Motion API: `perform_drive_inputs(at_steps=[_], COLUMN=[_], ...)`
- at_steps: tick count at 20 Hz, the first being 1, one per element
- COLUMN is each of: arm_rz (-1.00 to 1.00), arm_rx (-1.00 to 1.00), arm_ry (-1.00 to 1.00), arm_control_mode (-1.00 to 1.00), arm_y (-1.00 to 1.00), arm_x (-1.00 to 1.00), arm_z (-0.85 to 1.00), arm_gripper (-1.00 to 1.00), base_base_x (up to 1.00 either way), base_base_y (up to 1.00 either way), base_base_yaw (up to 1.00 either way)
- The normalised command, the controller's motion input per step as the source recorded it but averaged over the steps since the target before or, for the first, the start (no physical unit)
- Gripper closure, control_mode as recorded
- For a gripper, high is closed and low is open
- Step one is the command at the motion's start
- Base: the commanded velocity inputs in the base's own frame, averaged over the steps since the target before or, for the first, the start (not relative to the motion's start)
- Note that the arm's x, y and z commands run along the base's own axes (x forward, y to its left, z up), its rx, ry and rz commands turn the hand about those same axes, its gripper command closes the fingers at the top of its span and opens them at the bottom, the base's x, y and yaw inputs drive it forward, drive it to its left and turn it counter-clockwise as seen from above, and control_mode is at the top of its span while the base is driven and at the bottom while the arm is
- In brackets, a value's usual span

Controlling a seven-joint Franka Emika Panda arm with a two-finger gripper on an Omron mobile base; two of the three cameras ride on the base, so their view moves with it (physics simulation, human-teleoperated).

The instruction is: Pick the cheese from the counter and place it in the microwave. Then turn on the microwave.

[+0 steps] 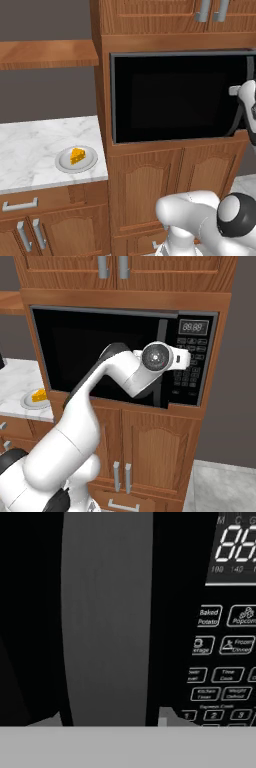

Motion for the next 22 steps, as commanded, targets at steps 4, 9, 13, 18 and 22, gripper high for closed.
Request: perform_drive_inputs(at_steps=[4,9,13,18,22], arm_rz=[-0.01,-0.01,-0.02,-0.04,-0.05], arm_rx=[0.00,0.00,0.00,0.00,0.00], arm_ry=[-0.03,-0.04,-0.03,-0.02,-0.01], arm_control_mode=[-1.00,-1.00,-1.00,-1.00,-1.00], arm_y=[0.00,0.00,0.00,0.00,0.00], arm_x=[-0.43,-0.42,-0.43,-0.42,-0.43], arm_z=[0.00,0.00,0.00,0.00,0.00], arm_gripper=[1.00,1.00,1.00,1.00,1.00], base_base_x=[0.00,0.00,0.00,0.00,0.00], base_base_y=[0.00,0.00,0.00,0.00,0.00], base_base_yaw=[0.00,0.00,0.00,0.00,0.00])
